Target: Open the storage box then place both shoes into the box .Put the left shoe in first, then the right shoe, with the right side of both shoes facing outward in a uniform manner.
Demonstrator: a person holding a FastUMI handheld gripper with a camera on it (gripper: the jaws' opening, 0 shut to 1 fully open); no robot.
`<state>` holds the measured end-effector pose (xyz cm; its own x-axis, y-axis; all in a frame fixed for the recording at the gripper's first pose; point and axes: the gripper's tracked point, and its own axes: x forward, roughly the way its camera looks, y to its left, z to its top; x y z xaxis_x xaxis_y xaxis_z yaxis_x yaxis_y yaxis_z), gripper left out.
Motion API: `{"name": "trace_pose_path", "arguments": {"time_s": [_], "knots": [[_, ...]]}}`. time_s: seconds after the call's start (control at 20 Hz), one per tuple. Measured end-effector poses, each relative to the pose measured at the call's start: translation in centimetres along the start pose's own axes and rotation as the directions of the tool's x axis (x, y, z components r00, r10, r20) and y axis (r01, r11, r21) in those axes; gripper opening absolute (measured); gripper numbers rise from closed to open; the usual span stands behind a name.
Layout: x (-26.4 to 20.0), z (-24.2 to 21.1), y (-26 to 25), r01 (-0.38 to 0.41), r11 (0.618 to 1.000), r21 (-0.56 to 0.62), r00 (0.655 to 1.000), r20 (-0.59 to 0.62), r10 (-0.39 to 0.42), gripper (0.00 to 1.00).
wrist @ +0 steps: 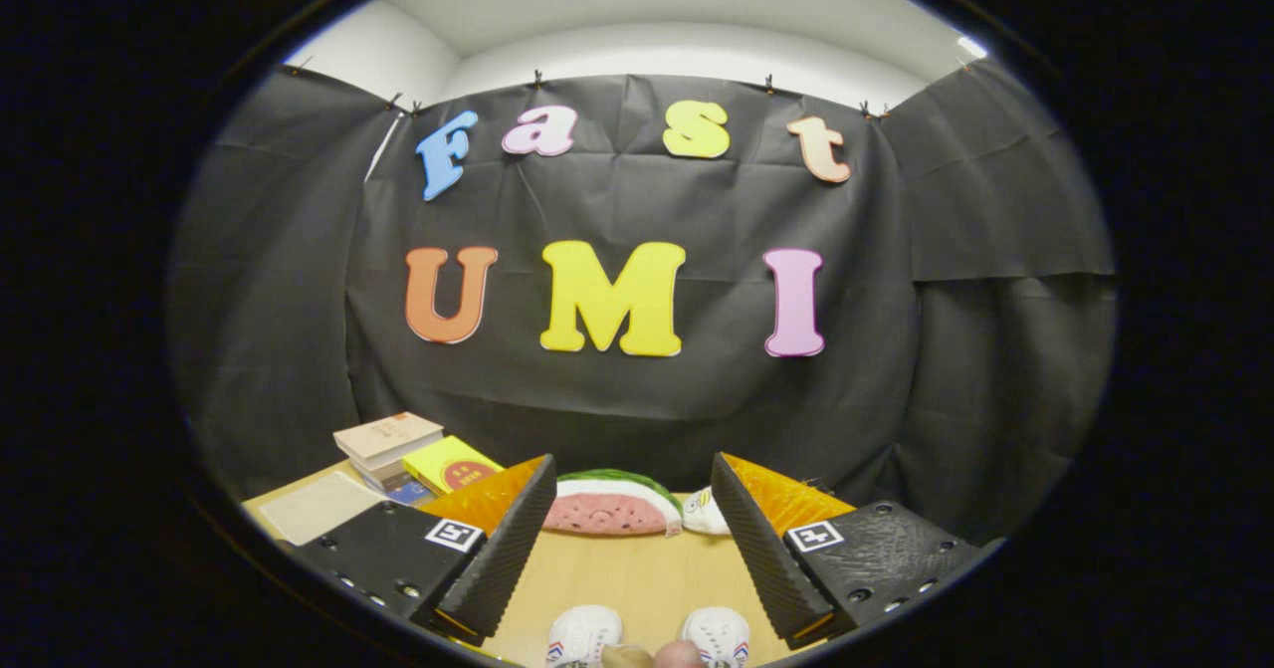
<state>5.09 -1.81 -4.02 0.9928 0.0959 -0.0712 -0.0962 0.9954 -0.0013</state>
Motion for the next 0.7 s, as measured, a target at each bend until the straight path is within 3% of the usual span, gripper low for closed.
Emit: {"name": "trace_pose_path", "arguments": {"time_s": [0.4,0.7], "knots": [[0.0,-2.6,2.3,-0.126,0.991,0.04,0.991,-0.034,0.127,0.95],[-1.2,-6.2,7.2,-0.239,0.965,0.109,0.963,-0.097,0.25,0.95]]}}
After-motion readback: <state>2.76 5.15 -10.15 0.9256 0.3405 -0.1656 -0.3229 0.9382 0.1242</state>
